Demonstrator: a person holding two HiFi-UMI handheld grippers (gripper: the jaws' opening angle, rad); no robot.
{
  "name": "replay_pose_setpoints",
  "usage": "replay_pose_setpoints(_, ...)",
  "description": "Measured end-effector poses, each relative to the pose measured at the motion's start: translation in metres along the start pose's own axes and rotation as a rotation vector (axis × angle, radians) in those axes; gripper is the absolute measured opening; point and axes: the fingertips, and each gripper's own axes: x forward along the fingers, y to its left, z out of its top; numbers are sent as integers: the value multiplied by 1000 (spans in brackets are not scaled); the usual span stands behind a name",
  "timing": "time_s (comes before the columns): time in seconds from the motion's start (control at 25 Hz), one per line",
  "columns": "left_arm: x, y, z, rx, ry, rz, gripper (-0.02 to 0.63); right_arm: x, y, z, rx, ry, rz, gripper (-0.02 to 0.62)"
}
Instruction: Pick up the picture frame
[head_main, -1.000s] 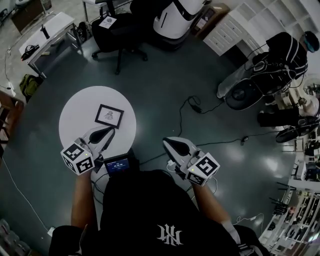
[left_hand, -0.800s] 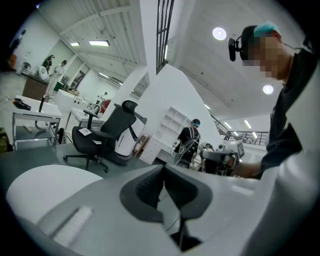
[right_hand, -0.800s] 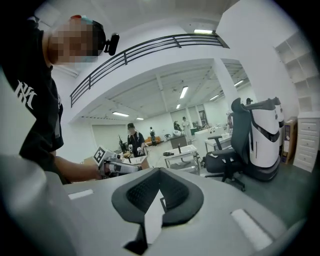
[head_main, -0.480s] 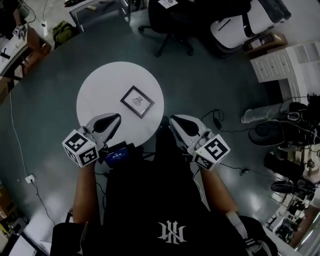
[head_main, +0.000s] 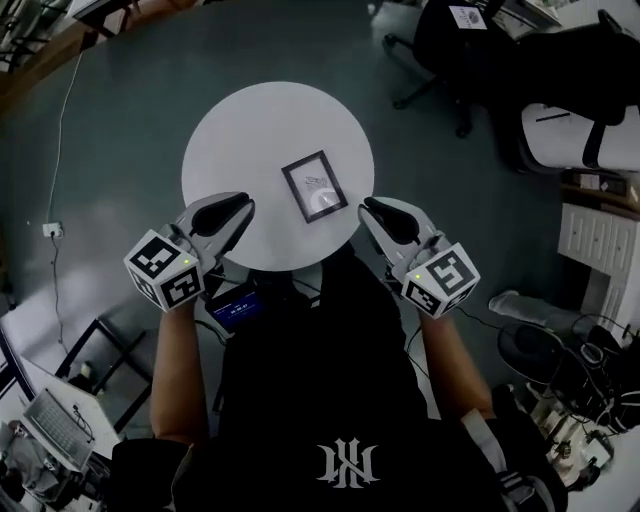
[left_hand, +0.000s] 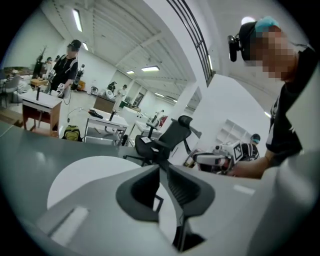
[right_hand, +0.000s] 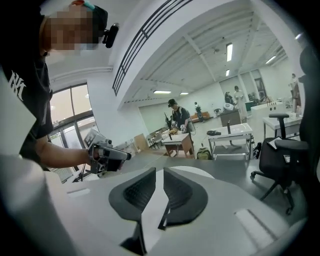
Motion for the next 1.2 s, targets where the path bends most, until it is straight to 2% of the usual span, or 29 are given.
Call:
replay_pose_setpoints(0.28, -1, 21, -57, -118, 6, 132, 76, 36, -13, -48, 10, 106, 99, 94)
replay_pose_setpoints(0.52, 17, 39, -106, -213, 92, 179, 119, 72, -21, -82, -7, 172, 153, 114)
replay_pose_setpoints(0.64, 26, 53, -126, -265, 109, 220, 126, 92, -24, -103, 0, 220, 171, 120)
replay_pose_setpoints(1.0, 88, 80, -188, -411, 132, 244, 147, 127, -56, -181, 22, 363, 116, 132)
replay_pose_setpoints(1.2, 104, 97, -221, -465, 164, 303, 147, 140, -70, -213, 37, 407, 78, 157)
